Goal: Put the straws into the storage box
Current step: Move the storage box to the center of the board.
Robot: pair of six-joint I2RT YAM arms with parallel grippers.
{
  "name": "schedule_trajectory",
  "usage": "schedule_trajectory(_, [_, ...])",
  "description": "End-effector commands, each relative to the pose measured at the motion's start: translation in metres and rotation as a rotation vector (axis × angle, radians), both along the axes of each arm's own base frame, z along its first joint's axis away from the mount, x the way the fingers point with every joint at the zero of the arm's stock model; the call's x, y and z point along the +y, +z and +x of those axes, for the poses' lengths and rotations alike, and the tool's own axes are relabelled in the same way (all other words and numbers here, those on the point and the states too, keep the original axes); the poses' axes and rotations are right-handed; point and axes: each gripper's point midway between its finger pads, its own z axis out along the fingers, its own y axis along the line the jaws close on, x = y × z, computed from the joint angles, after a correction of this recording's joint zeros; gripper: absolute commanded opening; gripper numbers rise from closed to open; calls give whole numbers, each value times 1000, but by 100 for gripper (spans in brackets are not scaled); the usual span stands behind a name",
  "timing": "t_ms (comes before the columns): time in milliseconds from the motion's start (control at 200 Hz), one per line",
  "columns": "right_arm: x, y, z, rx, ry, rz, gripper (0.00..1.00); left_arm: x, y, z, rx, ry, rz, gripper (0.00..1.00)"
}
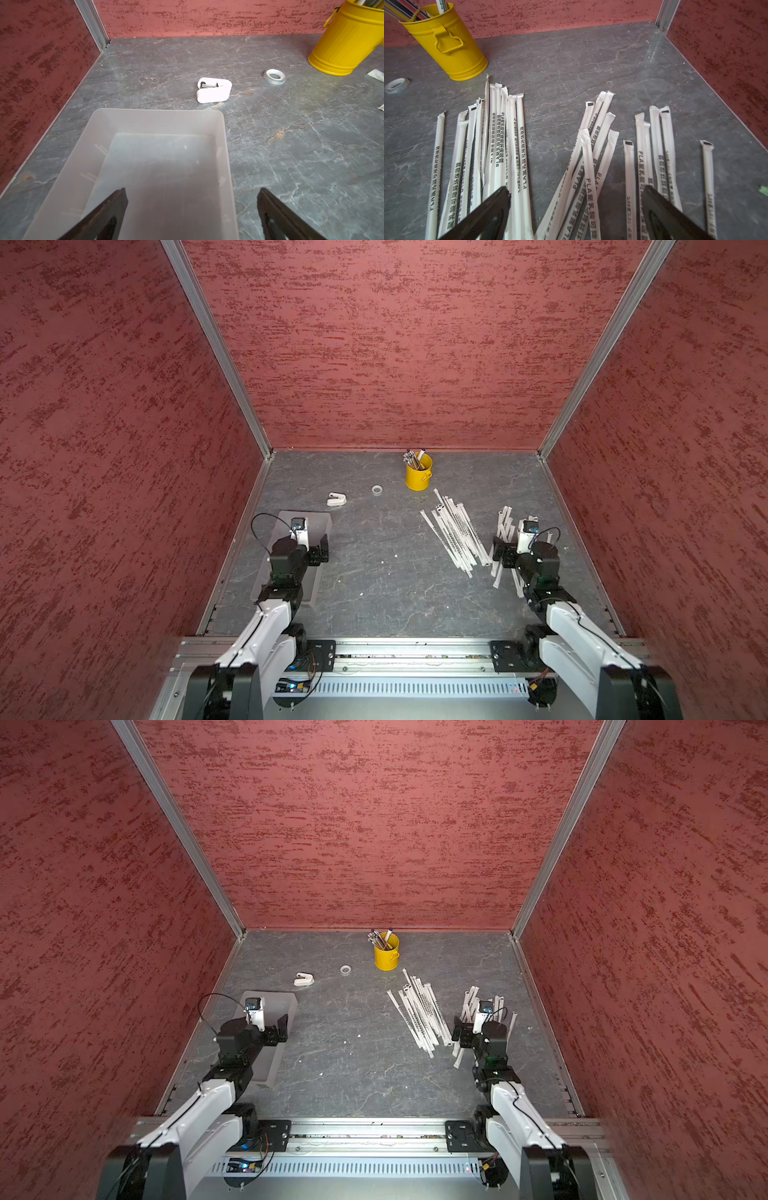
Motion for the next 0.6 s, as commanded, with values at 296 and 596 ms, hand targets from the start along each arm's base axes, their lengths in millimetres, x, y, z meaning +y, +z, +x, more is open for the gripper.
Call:
schedule_trajectory(296, [6, 26, 101, -214, 15, -78, 99, -4, 20, 97, -187, -44, -115, 100])
schedule_trajectory(596, [6, 26, 101, -215, 15, -77, 99, -3, 20, 97, -188, -44, -122, 100])
